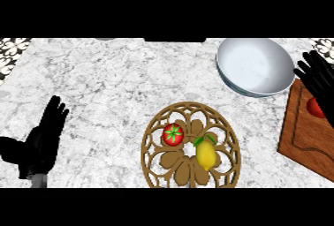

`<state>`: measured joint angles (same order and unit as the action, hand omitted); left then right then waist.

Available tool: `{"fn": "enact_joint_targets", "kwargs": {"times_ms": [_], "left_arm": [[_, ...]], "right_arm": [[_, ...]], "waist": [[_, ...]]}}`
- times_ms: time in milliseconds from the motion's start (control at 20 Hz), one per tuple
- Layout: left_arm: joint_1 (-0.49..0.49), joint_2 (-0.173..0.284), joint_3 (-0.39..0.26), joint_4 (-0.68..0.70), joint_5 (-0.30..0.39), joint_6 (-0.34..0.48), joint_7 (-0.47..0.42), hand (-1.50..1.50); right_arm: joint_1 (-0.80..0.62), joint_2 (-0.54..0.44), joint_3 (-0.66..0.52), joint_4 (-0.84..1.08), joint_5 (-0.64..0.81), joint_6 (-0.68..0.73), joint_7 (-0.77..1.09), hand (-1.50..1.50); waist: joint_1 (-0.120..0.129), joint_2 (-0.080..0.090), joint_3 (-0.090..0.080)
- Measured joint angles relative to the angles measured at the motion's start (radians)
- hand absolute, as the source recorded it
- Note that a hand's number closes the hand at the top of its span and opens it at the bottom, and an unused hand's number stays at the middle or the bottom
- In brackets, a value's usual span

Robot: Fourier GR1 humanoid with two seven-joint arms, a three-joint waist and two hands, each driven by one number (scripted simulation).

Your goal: Pick the lemon from the placemat and place it in the bowl

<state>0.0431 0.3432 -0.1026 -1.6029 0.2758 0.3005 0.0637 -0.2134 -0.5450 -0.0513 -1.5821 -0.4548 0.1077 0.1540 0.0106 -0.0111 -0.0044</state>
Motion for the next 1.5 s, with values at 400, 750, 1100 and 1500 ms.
{"fn": "enact_joint_targets", "kwargs": {"times_ms": [400, 750, 1100, 1500], "left_arm": [[-0.130, 0.061, 0.053, -0.023, -0.019, -0.031, -0.049, 0.00], [-0.185, 0.098, 0.111, 0.006, -0.003, -0.052, -0.065, 0.00], [-0.199, 0.114, 0.151, 0.043, 0.018, -0.089, -0.091, 0.00], [-0.222, 0.124, 0.173, 0.081, 0.023, -0.113, -0.110, 0.00]], "right_arm": [[-0.141, 0.151, 0.316, -0.179, 0.199, -0.026, 0.008, -1.50], [-0.079, 0.274, 0.603, -0.304, 0.673, -0.309, -0.026, -1.50], [-0.038, 0.275, 0.831, -0.438, 1.110, -0.342, 0.252, -1.50], [-0.094, 0.220, 0.880, -0.637, 1.222, 0.046, 0.700, -1.50]], "waist": [[0.026, -0.006, -0.006], [-0.027, -0.008, -0.002], [-0.044, -0.006, -0.001], [-0.045, -0.002, -0.002]]}}
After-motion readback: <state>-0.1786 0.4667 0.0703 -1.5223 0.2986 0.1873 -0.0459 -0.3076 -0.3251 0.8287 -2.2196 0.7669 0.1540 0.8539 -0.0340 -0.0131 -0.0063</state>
